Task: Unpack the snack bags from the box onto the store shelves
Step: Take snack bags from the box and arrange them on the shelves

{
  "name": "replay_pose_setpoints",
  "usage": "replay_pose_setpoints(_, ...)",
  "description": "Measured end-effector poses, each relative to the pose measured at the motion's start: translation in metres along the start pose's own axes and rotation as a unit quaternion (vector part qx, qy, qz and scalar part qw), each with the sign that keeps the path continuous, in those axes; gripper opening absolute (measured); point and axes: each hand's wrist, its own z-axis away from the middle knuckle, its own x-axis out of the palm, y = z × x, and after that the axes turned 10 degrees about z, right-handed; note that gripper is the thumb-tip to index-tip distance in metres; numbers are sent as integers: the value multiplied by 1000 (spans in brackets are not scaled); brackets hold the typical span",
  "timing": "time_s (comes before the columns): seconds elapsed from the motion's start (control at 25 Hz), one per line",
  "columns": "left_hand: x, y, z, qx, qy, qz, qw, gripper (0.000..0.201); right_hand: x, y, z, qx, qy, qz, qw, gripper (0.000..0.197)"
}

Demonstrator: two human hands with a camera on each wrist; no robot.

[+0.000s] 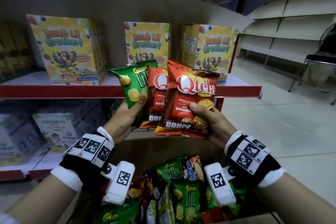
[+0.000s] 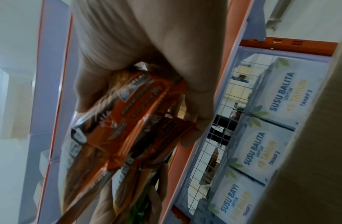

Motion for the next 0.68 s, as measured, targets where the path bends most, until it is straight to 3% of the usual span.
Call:
replay_pose_setpoints(0.08,0,-1,-7,15,17,3,1000,48,-1,-3,-1,-4,11,17,1000,106)
replay_pose_setpoints(0.24,1,-2,-20,42,28,-16,999,50,-11,-1,-8,-14,32,23,999,92)
replay_pose_setpoints(0.44,-2,-10,-33,45,51,-22,997,37,-22,10,-24,-15,35,35,999,77)
replay_pose_setpoints(0.56,-9,-17,-43,36,63,-34,997,34,-22,20,-40,-7,39,30,999,76)
replay_pose_setpoints(0.68,-22,-15,-55,16,73,-39,996,32,-20,25,-61,11,33,13,999,62)
